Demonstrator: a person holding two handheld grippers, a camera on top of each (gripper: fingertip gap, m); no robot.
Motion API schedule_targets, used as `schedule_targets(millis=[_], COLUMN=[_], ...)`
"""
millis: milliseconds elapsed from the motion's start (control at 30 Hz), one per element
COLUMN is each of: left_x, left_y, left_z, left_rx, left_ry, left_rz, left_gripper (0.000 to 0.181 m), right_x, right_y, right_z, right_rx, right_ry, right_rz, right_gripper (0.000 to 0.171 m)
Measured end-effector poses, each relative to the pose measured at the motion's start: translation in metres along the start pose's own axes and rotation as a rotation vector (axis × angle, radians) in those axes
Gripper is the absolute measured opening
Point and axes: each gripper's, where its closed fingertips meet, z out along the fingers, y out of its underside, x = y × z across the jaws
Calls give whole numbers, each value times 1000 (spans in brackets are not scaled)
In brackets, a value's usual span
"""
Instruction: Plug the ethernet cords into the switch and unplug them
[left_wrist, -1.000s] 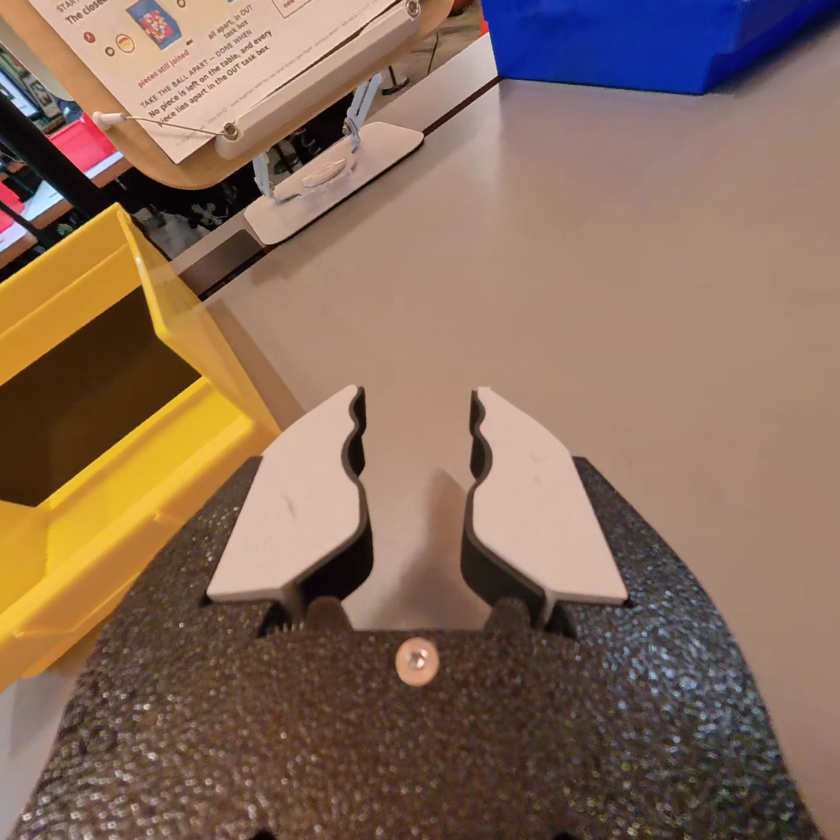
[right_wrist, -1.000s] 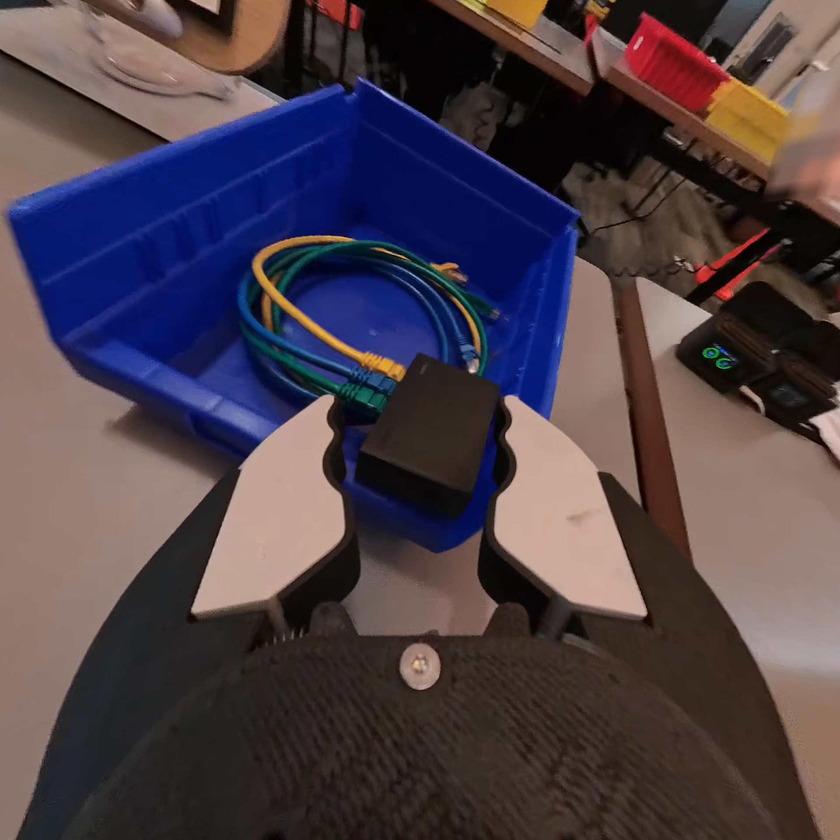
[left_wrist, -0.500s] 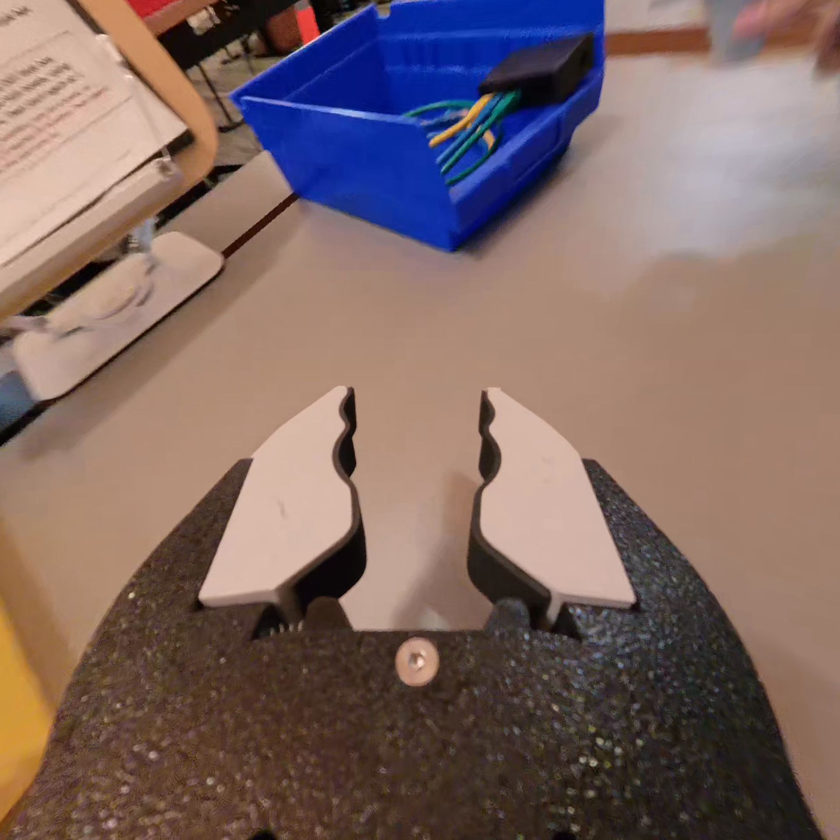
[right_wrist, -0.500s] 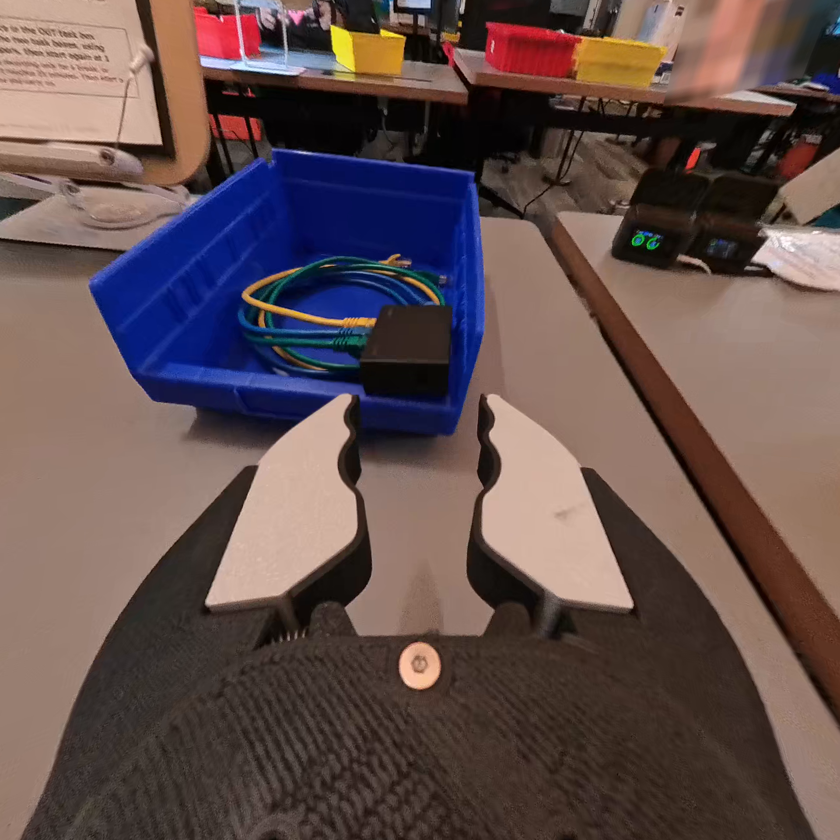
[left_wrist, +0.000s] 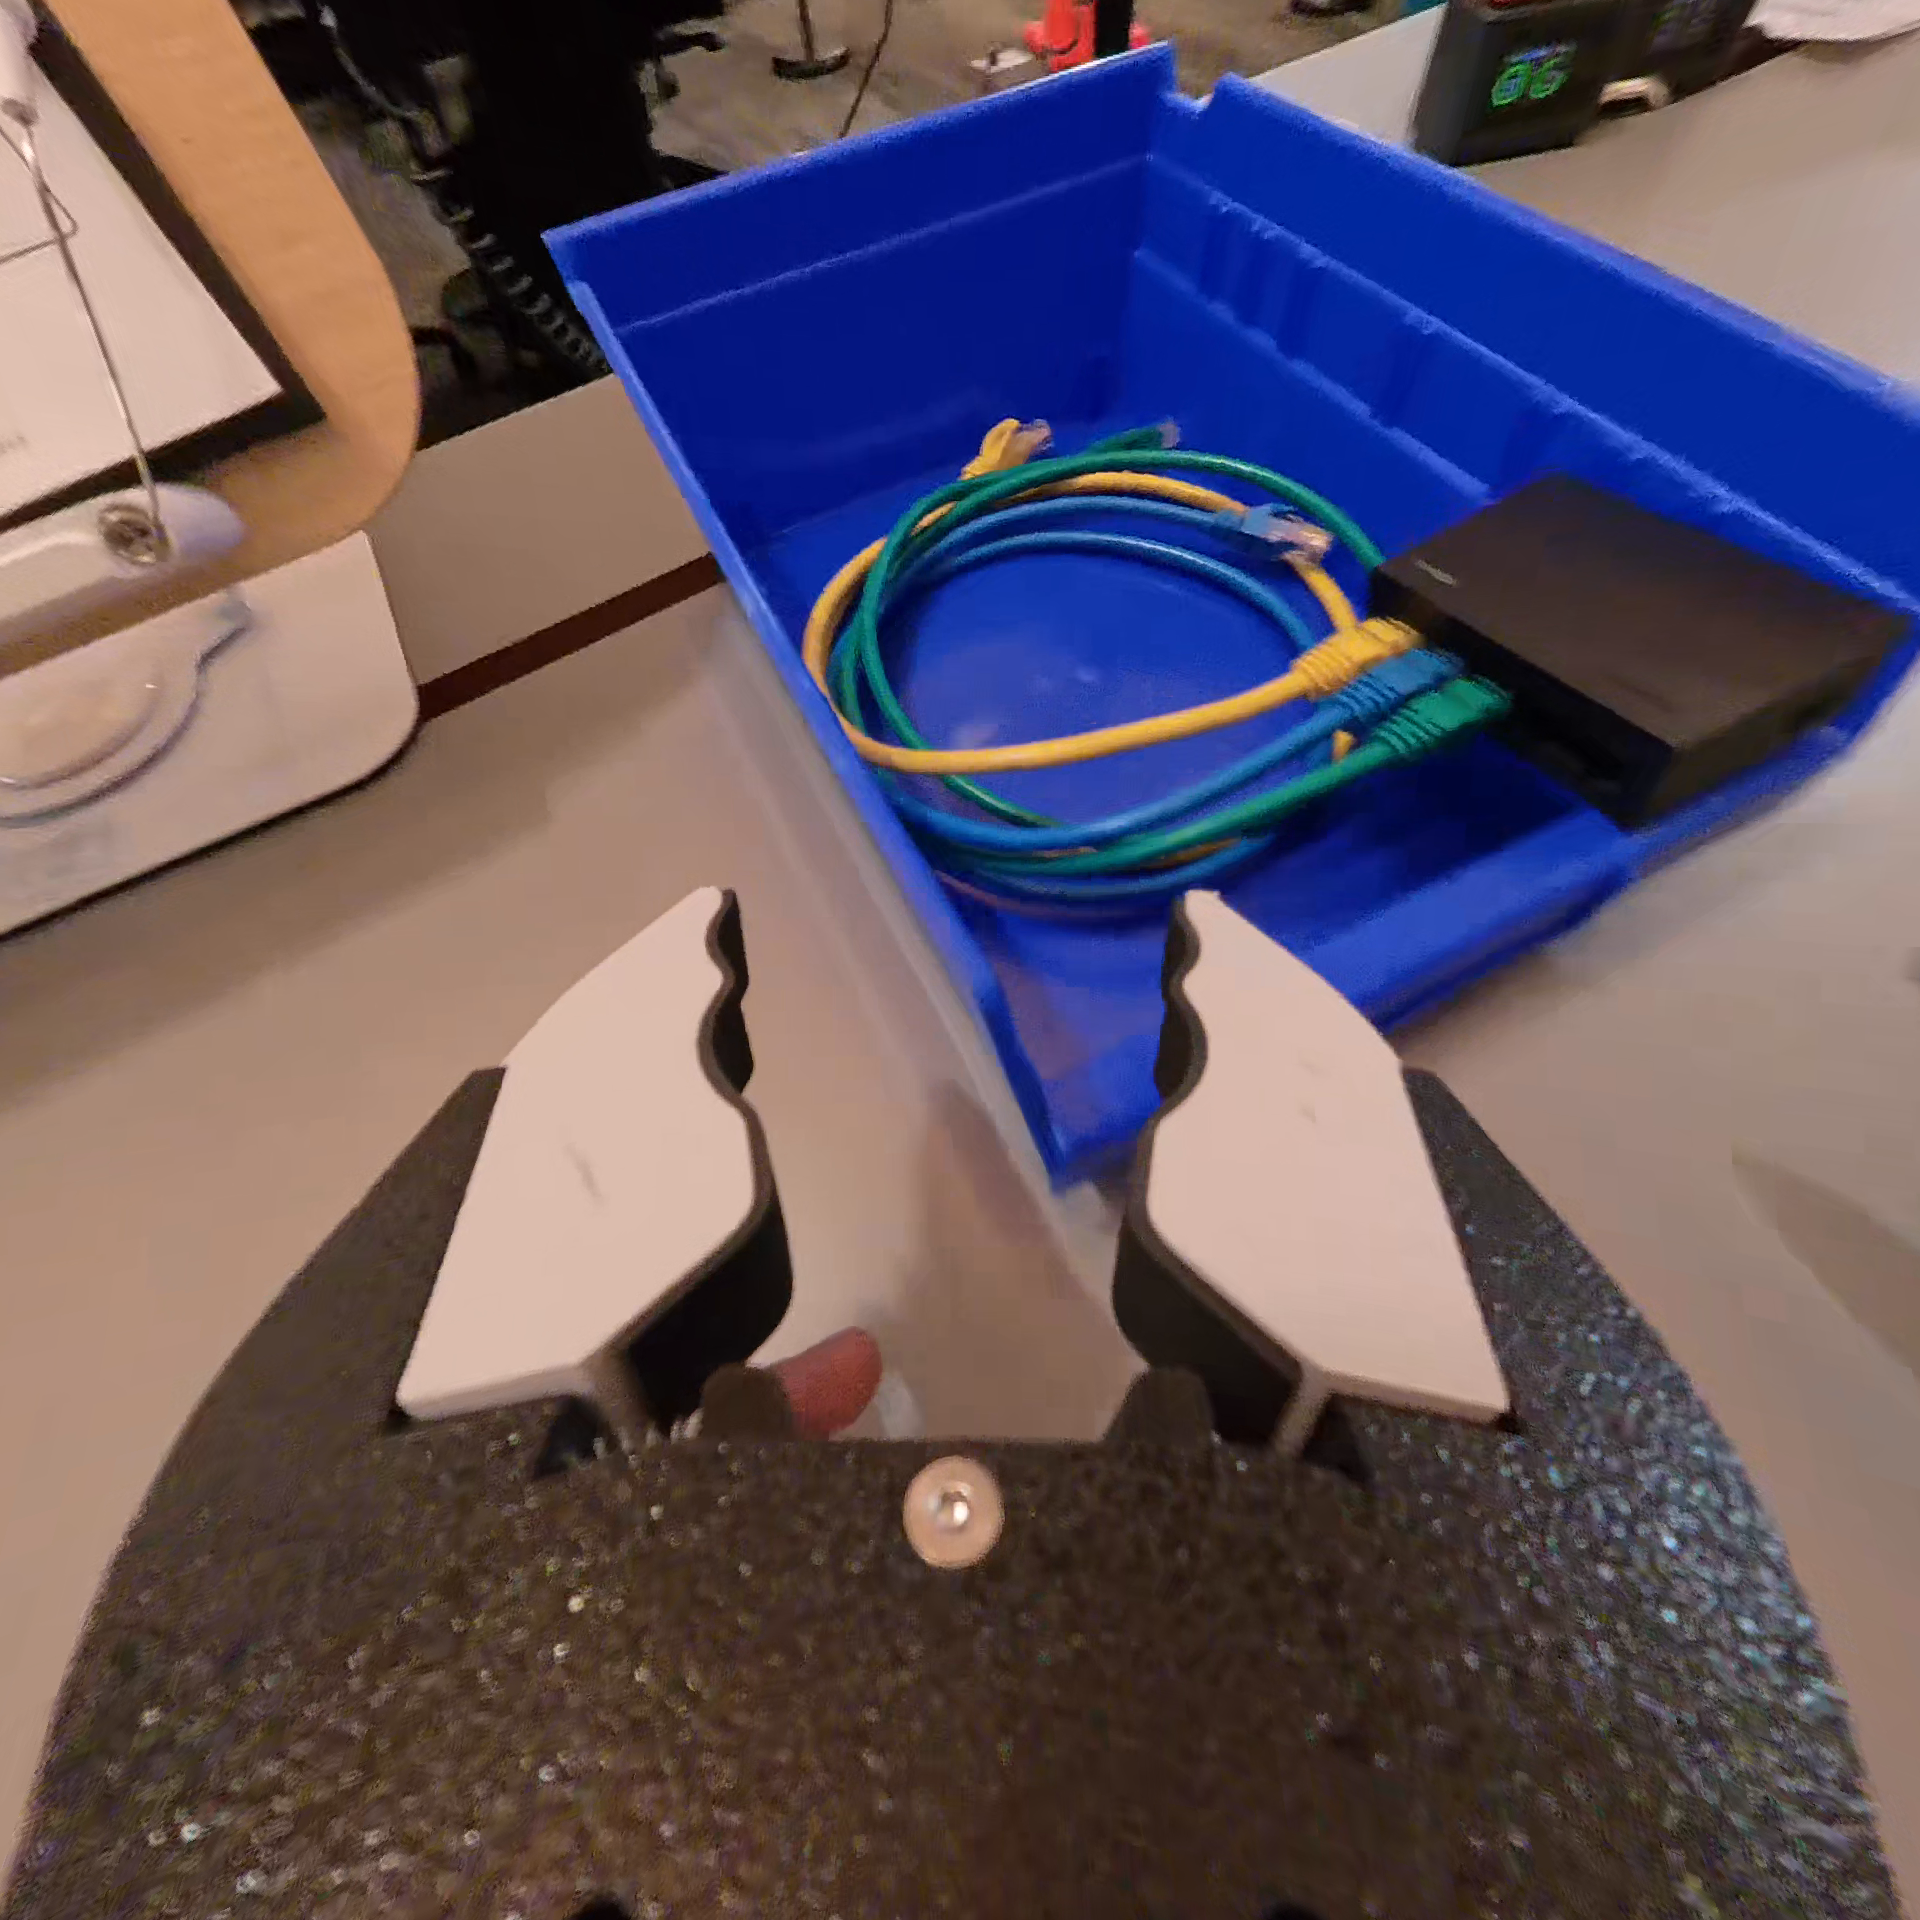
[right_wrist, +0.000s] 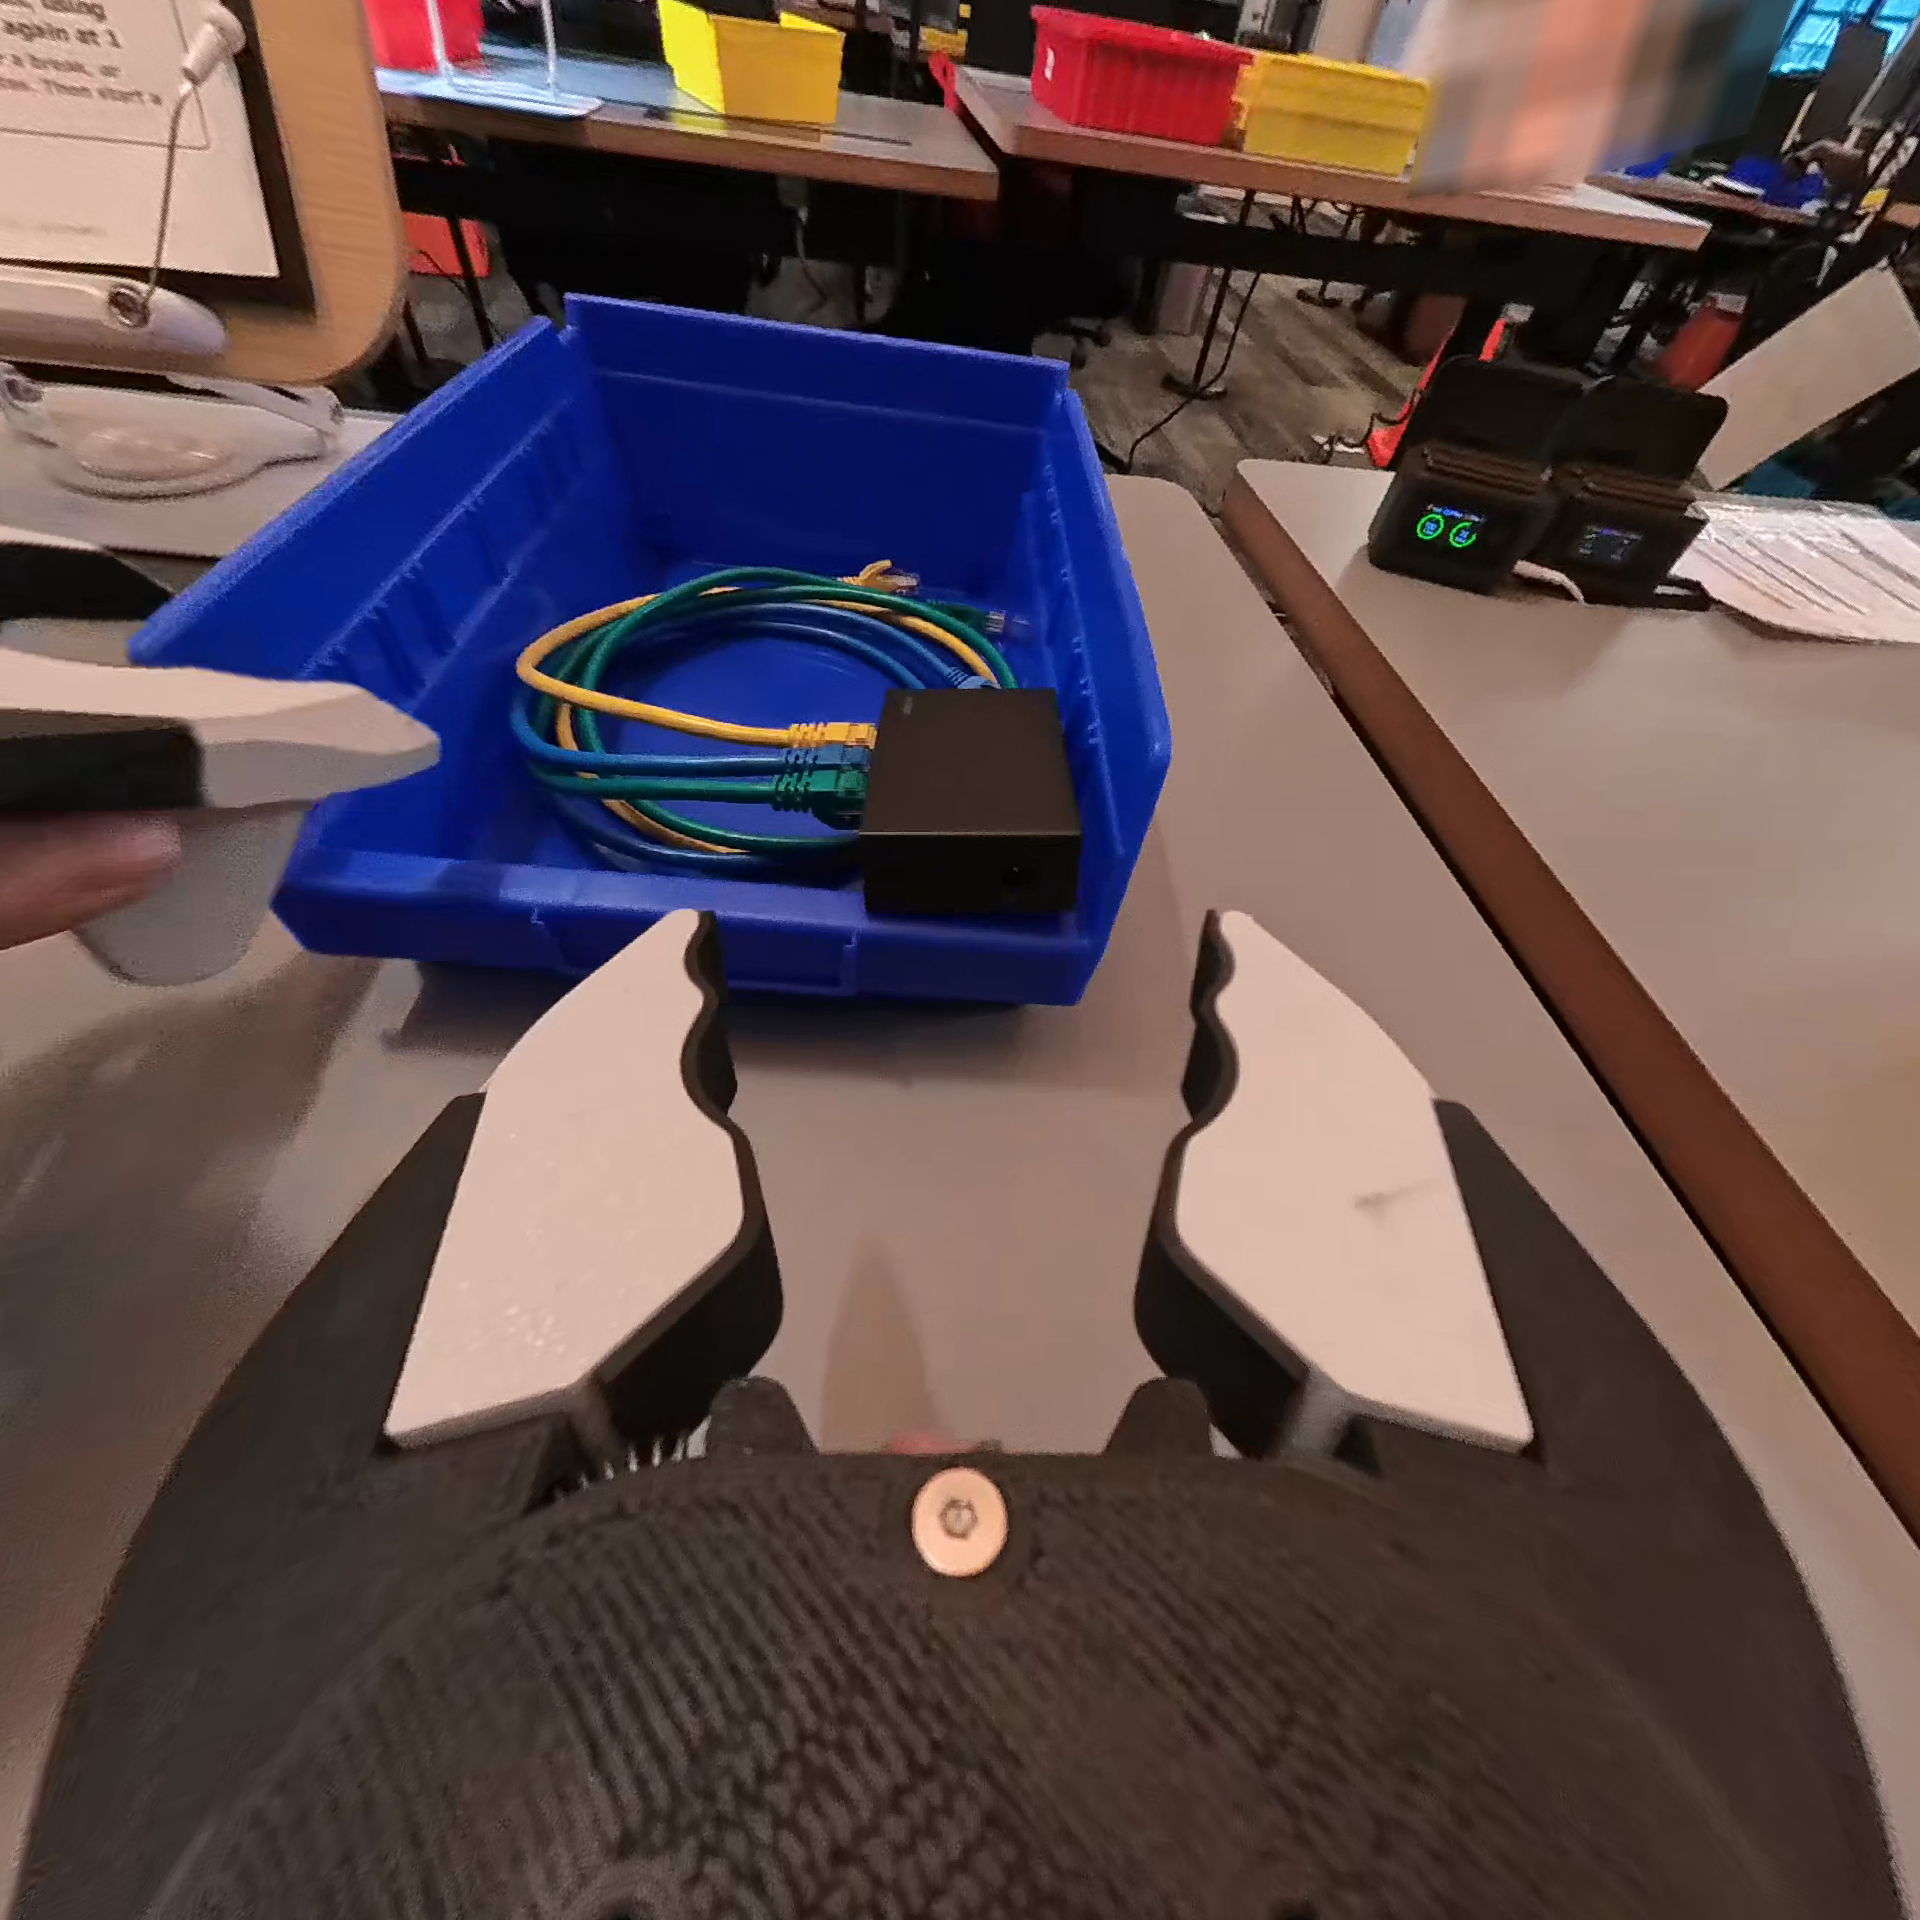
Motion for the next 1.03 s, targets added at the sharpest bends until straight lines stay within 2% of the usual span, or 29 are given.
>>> schedule_targets(millis=[100, 133, 167, 233, 267, 400, 500, 633, 800, 900, 1033], left_x=[-12, -11, -10, -13, -21, -51, -71, -101, -135, -160, -209], left_y=[7, 11, 11, 10, 11, 18, 32, 64, 122, 162, 214], left_z=[20, 23, 24, 20, 19, 9, -14, -67, -164, -230, -315], left_rx=[-76, -101, -102, -74, -65, -30, -4, 2, -17, -63, -137], left_ry=[-48, -11, 24, 70, 41, 22, 51, 91, 212, 247, 200], left_rz=[54, 58, 48, 63, 83, 87, 96, 124, 152, 168, 71], left_gripper=[68, 74, 70, 27, 18, 9, 7, 7, 6, 6, 3], right_x=[5, 7, 9, 12, 13, 16, 18, 10, -36, -79, -179], right_y=[2, 2, 2, 3, 3, -2, -11, -32, -60, -79, -82], right_z=[1, 1, 1, 1, 0, -3, -10, -21, -35, -46, -56], right_rx=[-8, -9, -10, -12, -14, 3, 34, 101, 158, 203, 200], right_ry=[21, 25, 32, 38, 40, 41, 33, -4, -138, -230, -476], right_rz=[9, 6, 4, 13, 14, 17, 36, 41, -12, -23, -46], right_gripper=[90, 90, 89, 89, 89, 88, 87, 83, 84, 83, 82])
